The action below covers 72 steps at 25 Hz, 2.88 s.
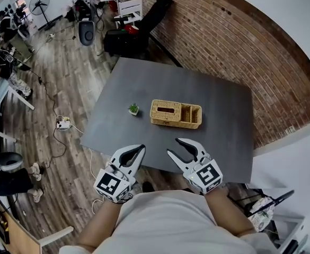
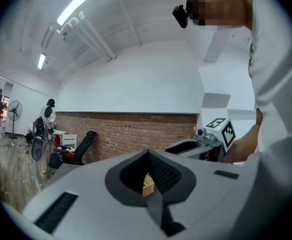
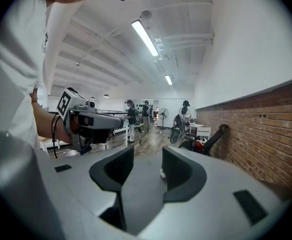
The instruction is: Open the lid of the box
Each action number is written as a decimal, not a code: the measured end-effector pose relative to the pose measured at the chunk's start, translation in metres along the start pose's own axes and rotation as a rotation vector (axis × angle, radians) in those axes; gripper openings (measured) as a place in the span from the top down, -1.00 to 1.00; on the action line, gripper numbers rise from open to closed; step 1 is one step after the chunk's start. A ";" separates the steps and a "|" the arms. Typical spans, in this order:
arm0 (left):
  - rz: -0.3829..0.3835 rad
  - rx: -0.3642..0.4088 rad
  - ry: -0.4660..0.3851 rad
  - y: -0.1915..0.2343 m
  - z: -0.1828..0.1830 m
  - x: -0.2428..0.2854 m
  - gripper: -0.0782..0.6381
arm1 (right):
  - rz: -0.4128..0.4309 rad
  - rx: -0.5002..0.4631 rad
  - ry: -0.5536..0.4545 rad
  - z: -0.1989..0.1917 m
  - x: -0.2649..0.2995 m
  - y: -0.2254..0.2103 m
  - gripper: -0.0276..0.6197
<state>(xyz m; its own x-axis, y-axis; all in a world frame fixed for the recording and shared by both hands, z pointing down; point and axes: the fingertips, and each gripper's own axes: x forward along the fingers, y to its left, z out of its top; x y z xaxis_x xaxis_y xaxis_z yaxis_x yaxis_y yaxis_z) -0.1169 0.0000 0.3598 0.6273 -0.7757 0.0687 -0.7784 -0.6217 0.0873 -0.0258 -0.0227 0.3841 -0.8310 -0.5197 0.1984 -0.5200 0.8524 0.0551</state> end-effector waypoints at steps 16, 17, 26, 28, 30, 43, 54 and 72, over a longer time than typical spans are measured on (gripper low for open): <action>-0.048 -0.015 0.007 0.044 -0.005 -0.012 0.75 | -0.047 0.018 0.072 -0.008 0.045 0.008 0.34; -0.051 -0.017 0.008 0.045 -0.006 -0.009 0.75 | -0.042 0.022 0.066 -0.009 0.046 0.006 0.34; -0.041 -0.022 0.053 0.054 -0.017 0.031 0.75 | 0.021 0.023 0.100 -0.034 0.053 -0.030 0.34; -0.033 -0.029 0.069 0.058 -0.020 0.042 0.75 | 0.028 0.017 0.112 -0.041 0.057 -0.042 0.34; -0.026 -0.039 0.086 0.063 -0.025 0.053 0.75 | 0.034 0.011 0.127 -0.049 0.062 -0.053 0.34; -0.021 -0.102 0.203 0.089 -0.069 0.118 0.75 | 0.102 0.032 0.207 -0.104 0.093 -0.108 0.34; 0.016 -0.088 0.254 0.105 -0.095 0.162 0.75 | 0.182 0.009 0.240 -0.129 0.111 -0.144 0.34; -0.052 -0.126 0.342 0.149 -0.154 0.189 0.75 | 0.226 -0.076 0.474 -0.209 0.166 -0.154 0.19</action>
<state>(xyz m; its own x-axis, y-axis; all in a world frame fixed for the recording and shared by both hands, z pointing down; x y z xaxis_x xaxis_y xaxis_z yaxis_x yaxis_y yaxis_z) -0.1105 -0.2222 0.5387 0.6545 -0.6494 0.3872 -0.7495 -0.6245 0.2197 -0.0424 -0.2287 0.6131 -0.7310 -0.2550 0.6329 -0.3079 0.9510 0.0275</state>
